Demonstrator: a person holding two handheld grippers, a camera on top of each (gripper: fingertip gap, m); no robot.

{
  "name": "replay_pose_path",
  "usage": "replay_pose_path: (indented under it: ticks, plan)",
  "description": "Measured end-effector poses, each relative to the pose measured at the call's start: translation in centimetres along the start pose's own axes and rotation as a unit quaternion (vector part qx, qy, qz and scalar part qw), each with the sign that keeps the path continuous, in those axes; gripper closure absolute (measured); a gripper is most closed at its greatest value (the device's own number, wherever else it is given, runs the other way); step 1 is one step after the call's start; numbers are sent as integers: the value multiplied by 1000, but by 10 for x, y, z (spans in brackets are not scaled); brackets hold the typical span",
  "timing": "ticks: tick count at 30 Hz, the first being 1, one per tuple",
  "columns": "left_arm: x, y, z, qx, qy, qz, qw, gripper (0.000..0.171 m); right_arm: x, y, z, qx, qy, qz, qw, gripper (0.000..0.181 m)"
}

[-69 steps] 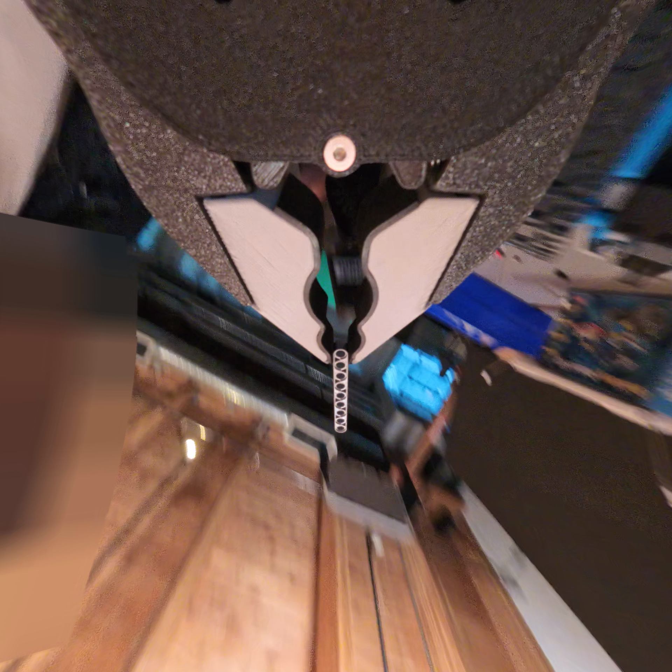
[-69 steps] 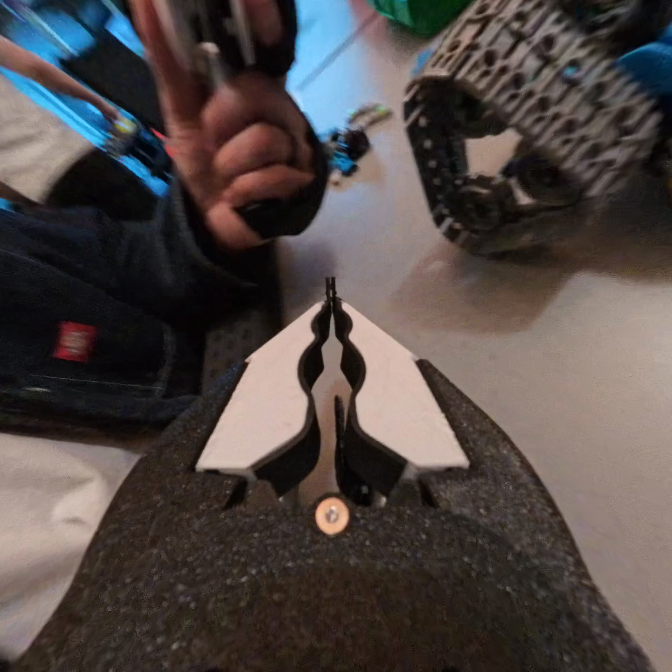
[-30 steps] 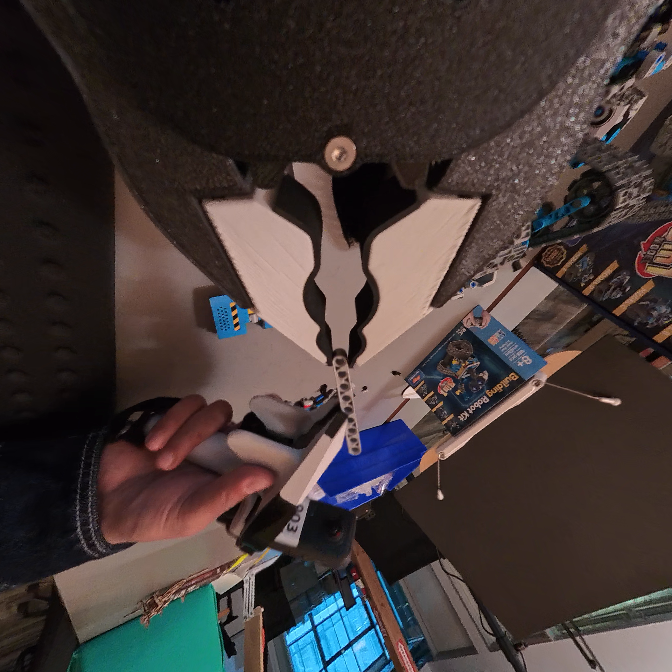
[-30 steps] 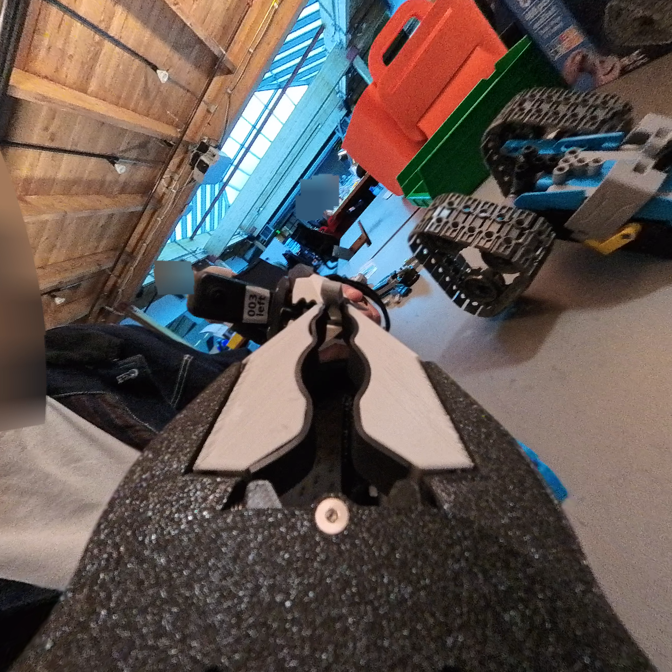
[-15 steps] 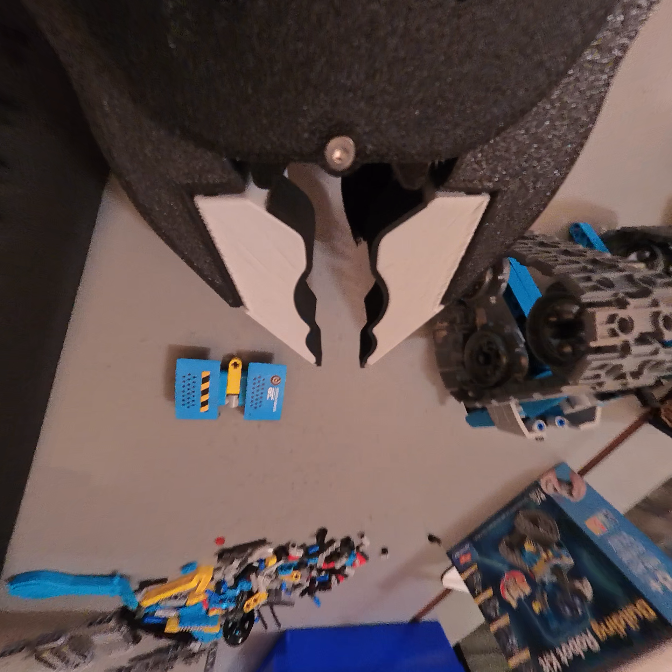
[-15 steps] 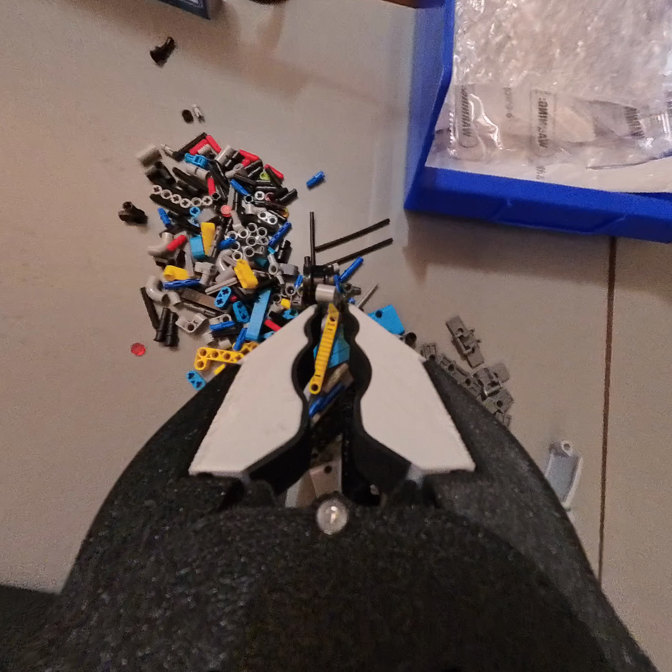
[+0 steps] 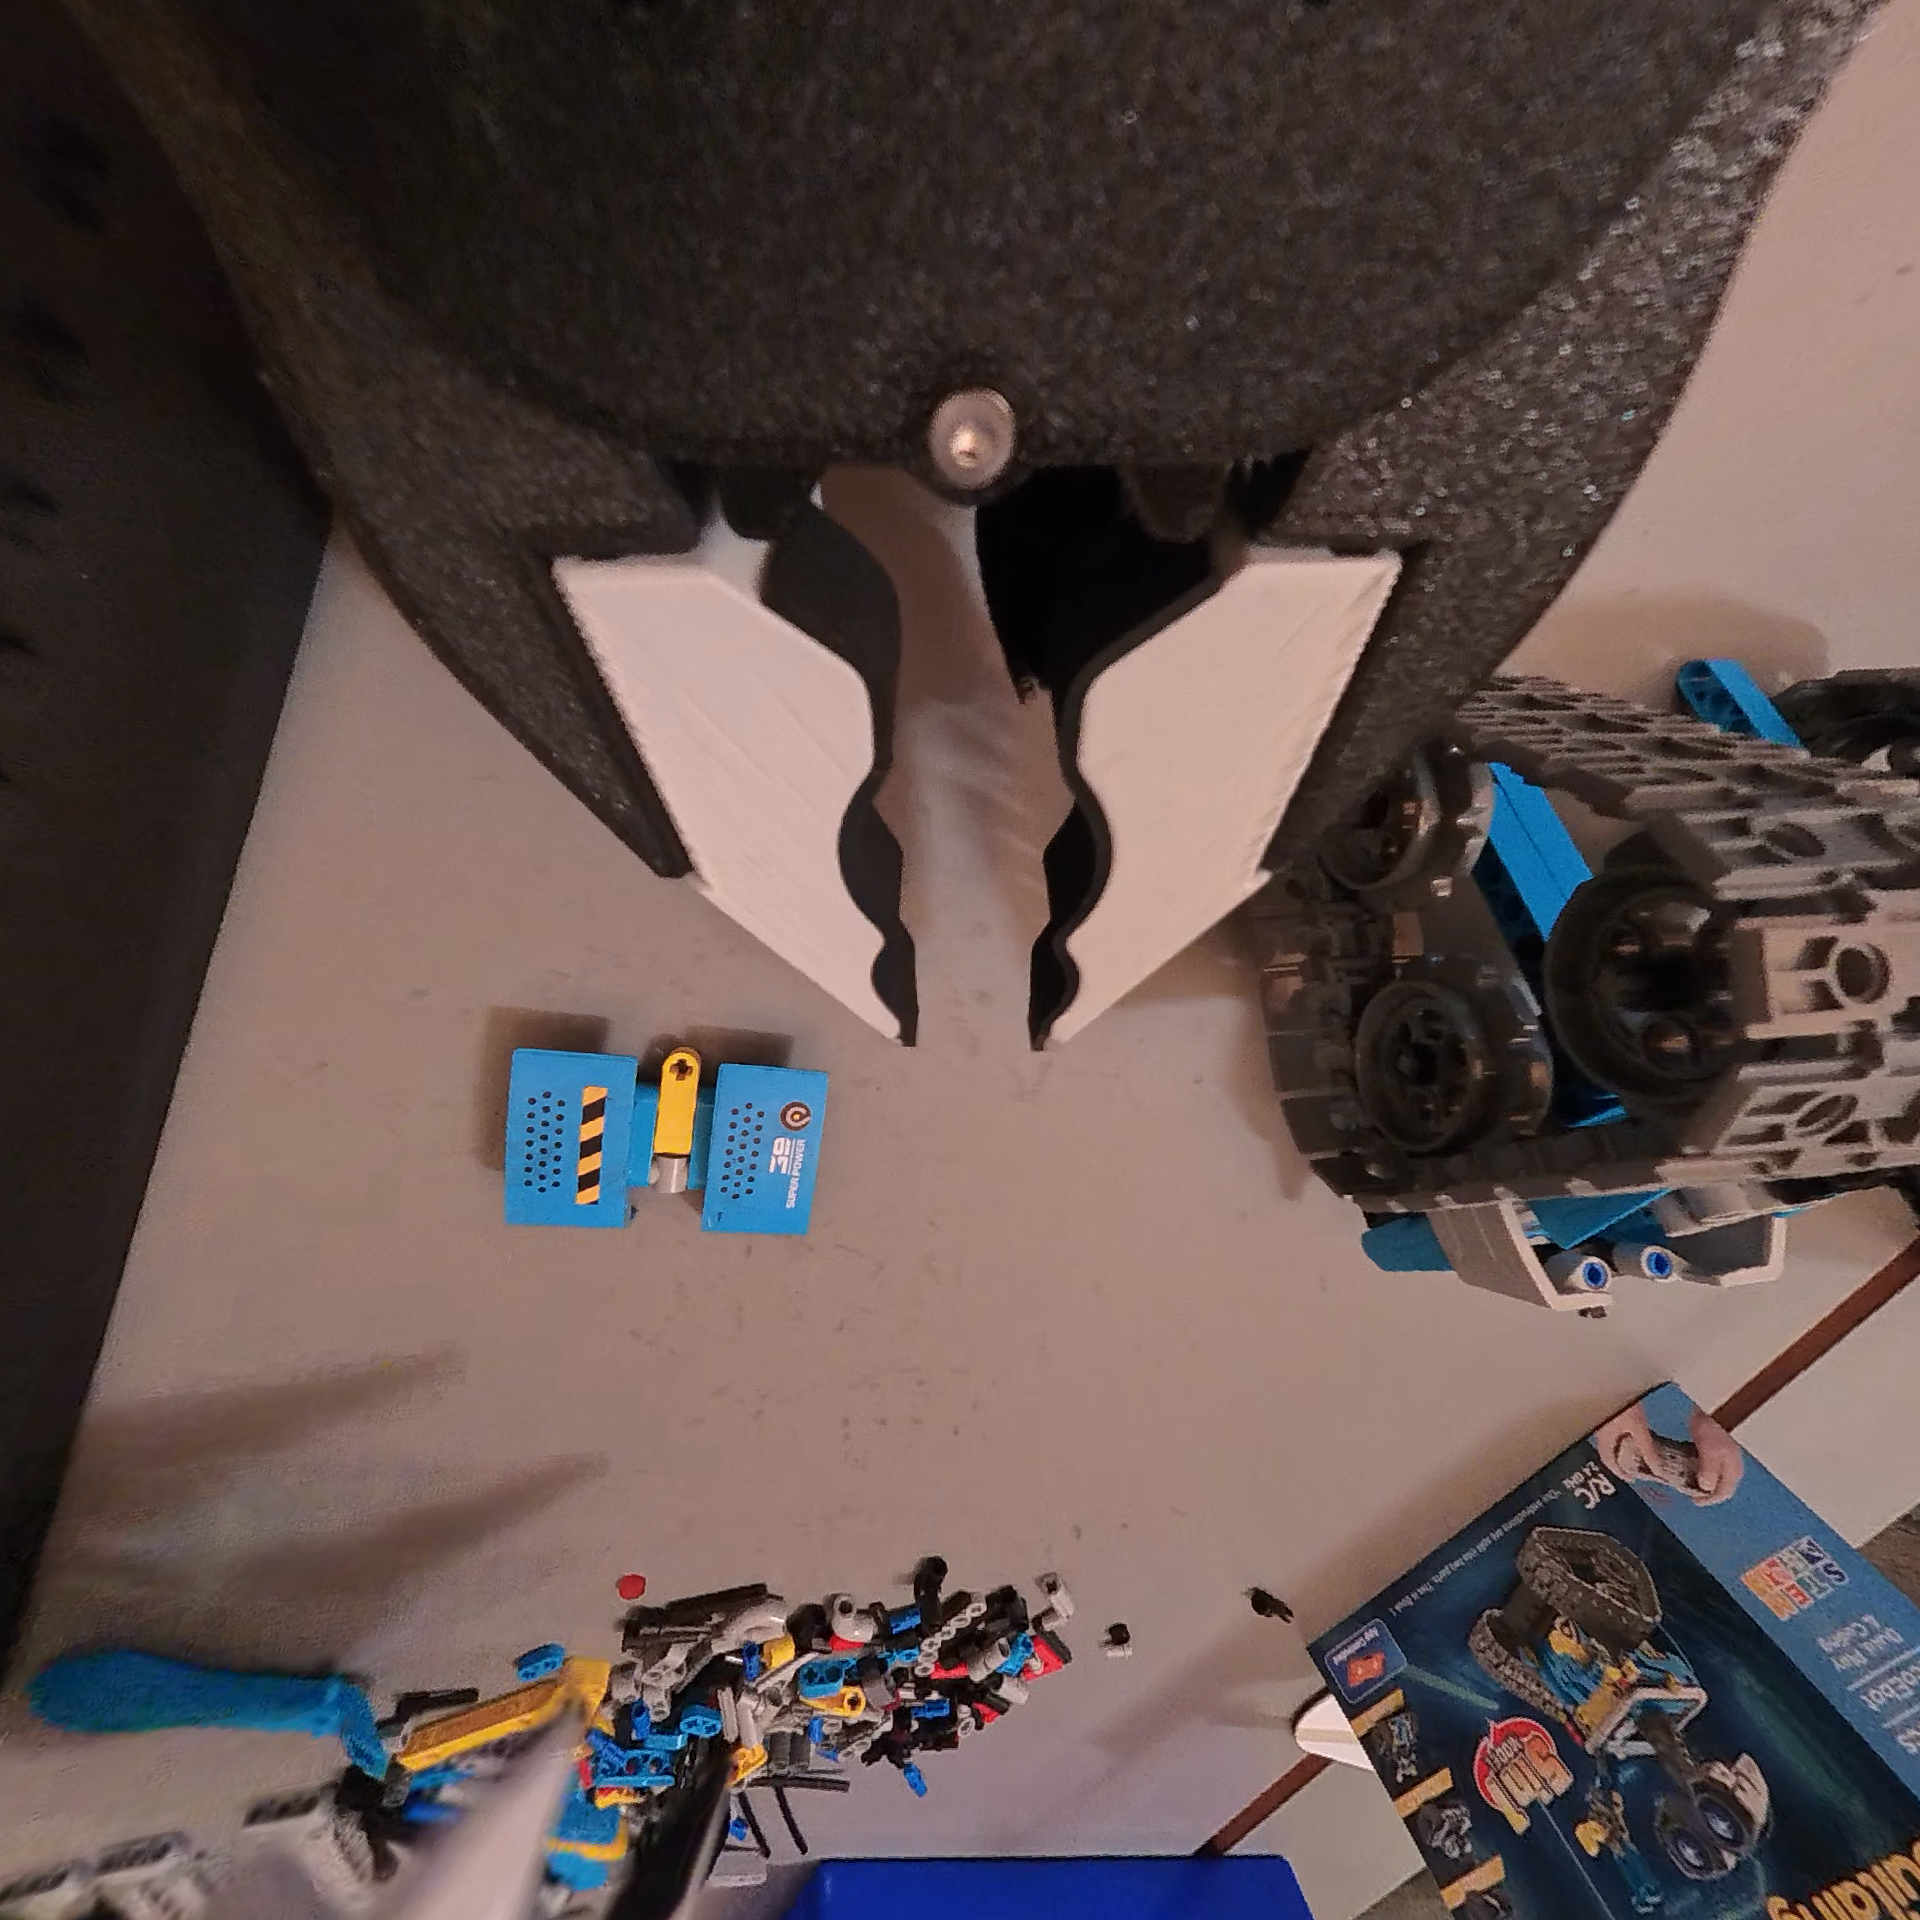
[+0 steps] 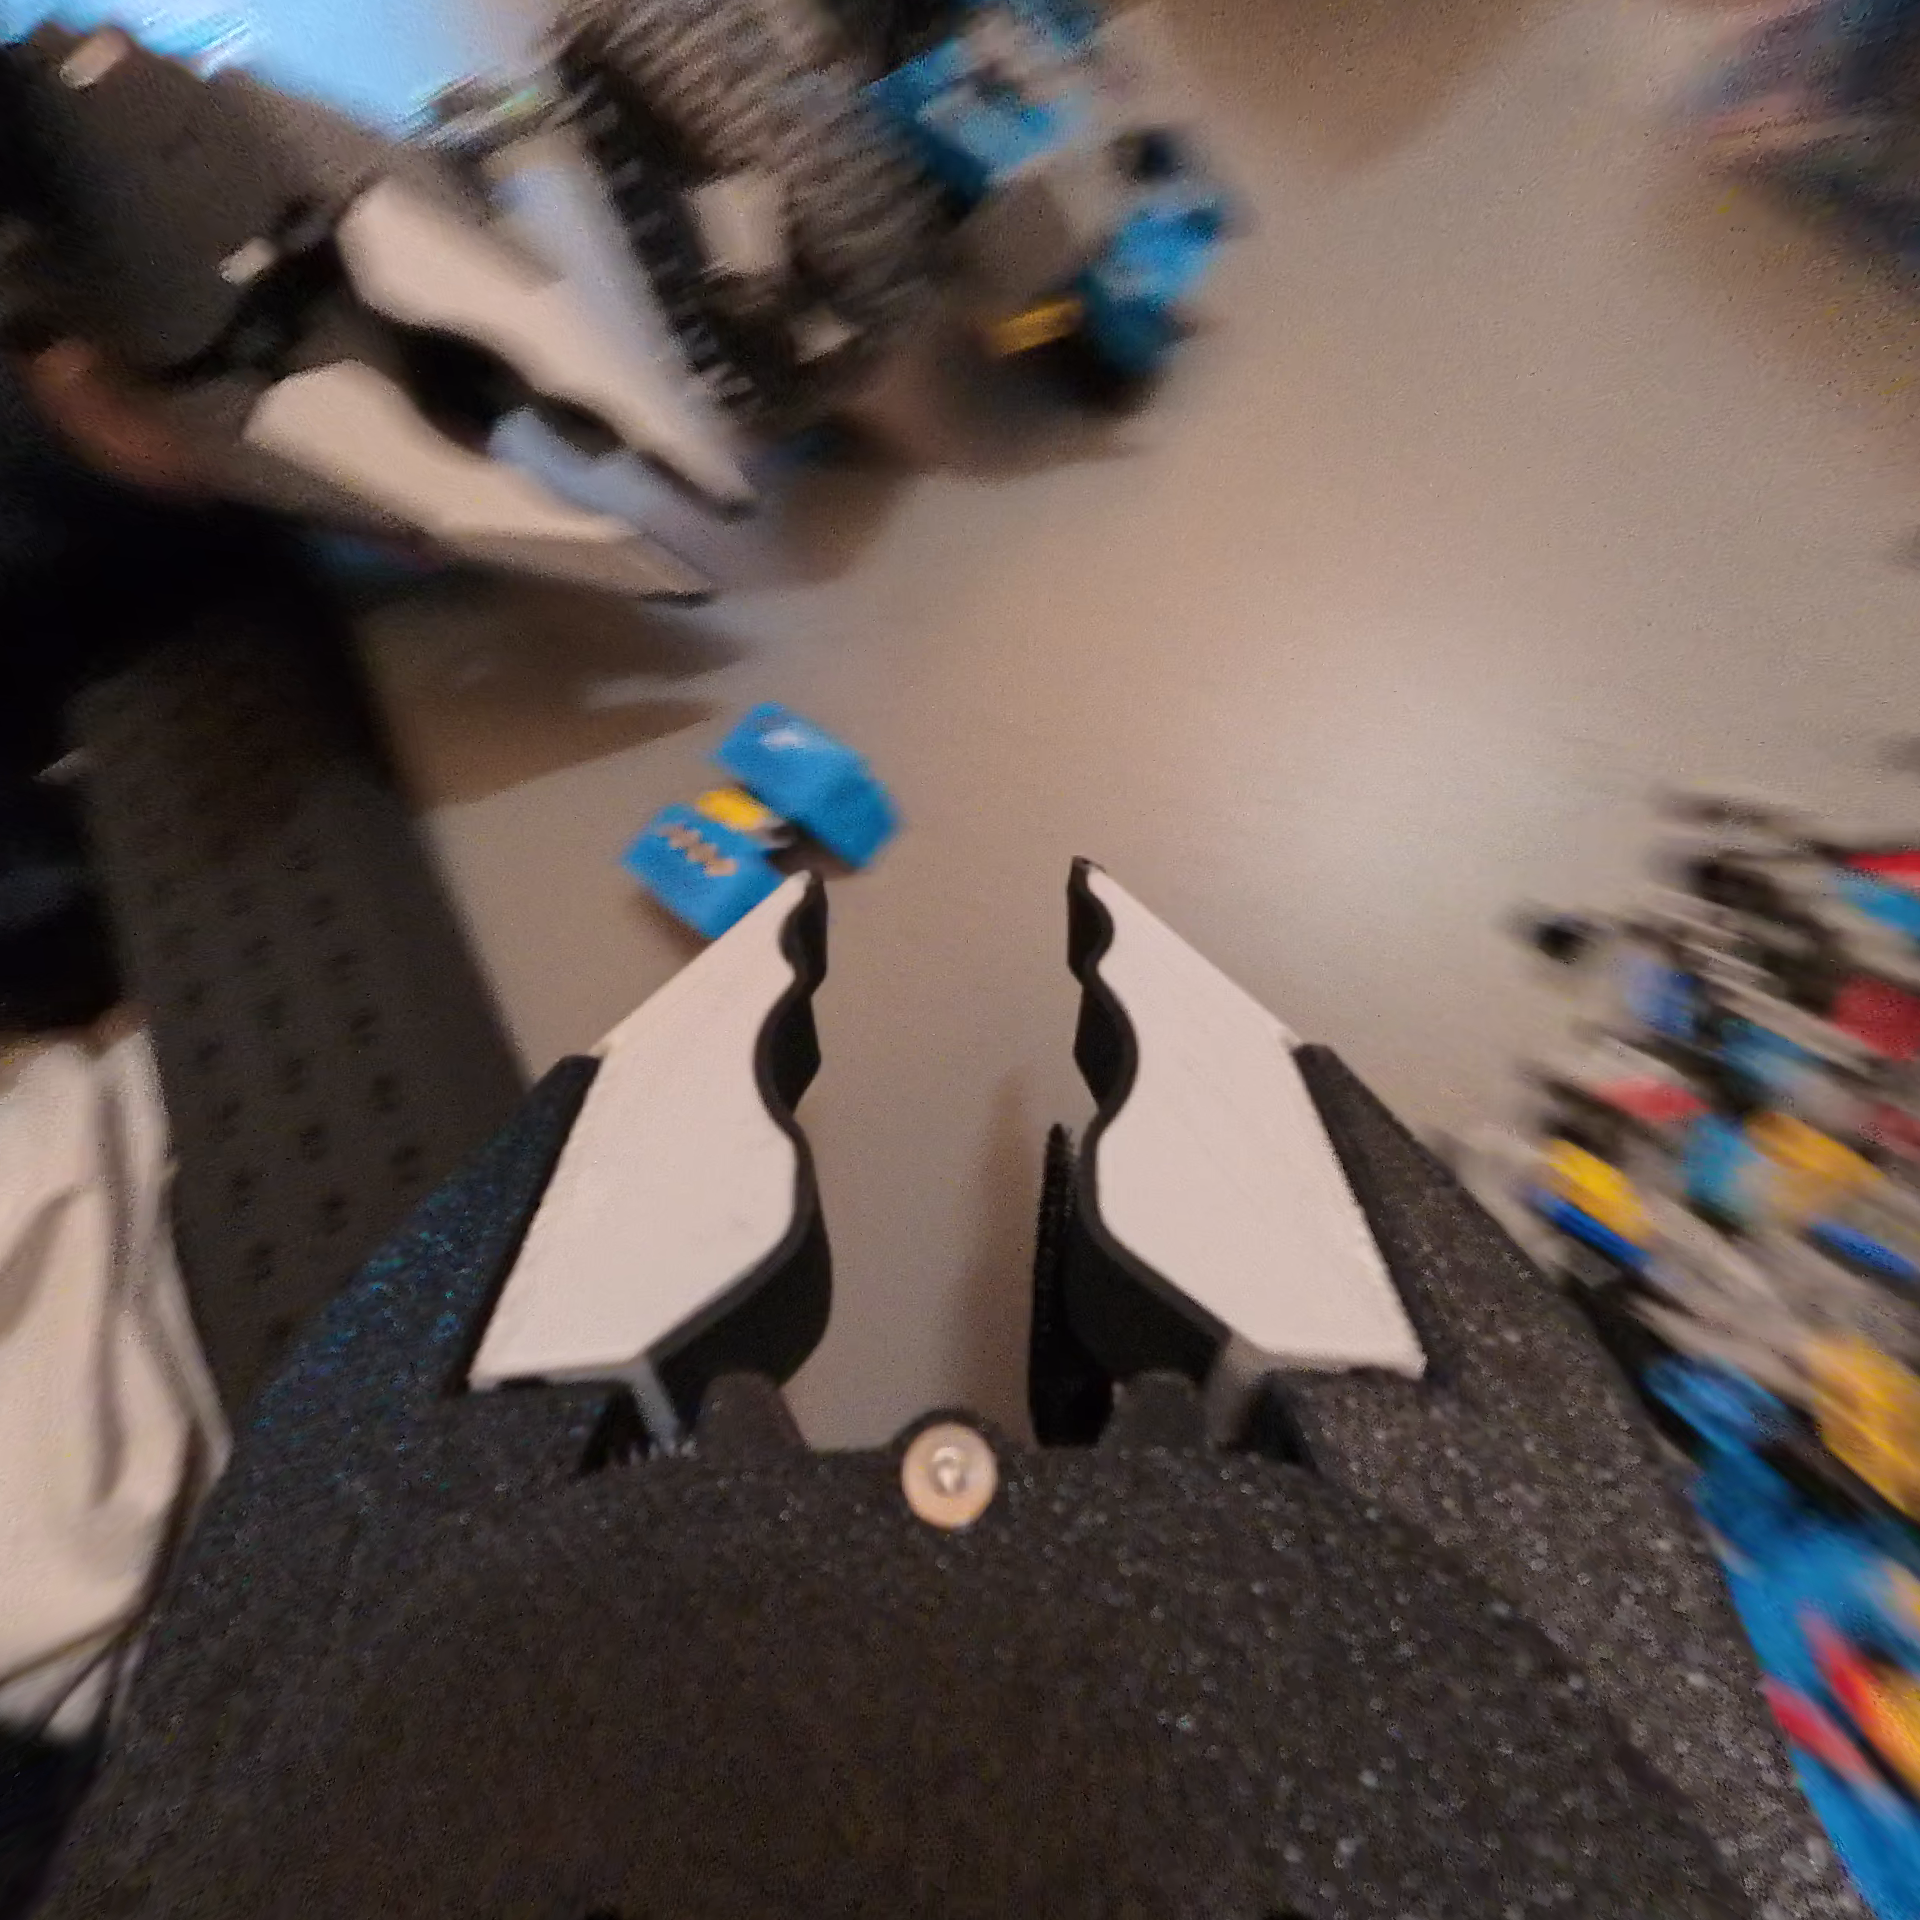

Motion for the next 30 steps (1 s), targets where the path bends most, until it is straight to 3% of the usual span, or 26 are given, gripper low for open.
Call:
replay_pose_path:
  ticks: [3,9,13,15,17,20,21,23,27,30]
  plan:
    - [0,1,1,7,15,15,1000,151,-36,-44,17,-70,61,-98,991,124]
    - [3,2,2,3,22,28,999,149,-55,-62,23,-78,177,-44,980,151]
    - [5,-2,2,-2,22,43,999,149,-59,-67,22,-74,208,-33,975,152]
    - [4,-4,-3,14,38,69,997,147,-61,-67,23,-74,215,-36,973,152]
    - [6,-11,-9,27,61,131,989,134,-63,-68,24,-72,224,-37,971,152]
    - [11,-26,-8,-16,54,179,982,122,-66,-70,24,-71,230,-44,970,153]
    - [13,-30,-8,-28,47,185,981,122,-67,-70,25,-70,236,-47,968,153]
    - [17,-31,-8,-29,35,204,978,140,-67,-68,26,-68,245,-41,966,153]
    - [12,-25,-10,-14,30,158,987,150,-64,-62,23,-31,216,-17,976,146]
    - [5,-12,-18,37,34,95,994,151,-50,-52,13,49,122,40,991,139]
Point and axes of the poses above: each gripper's, where its closed fingertips meet, y back along the fingers, z out of its underside, x = y × z across the jaws, the point moved 9 cm from there along y, back along the fingers, and after that the axes turned 11 degrees about -y, right-handed, at the moved point
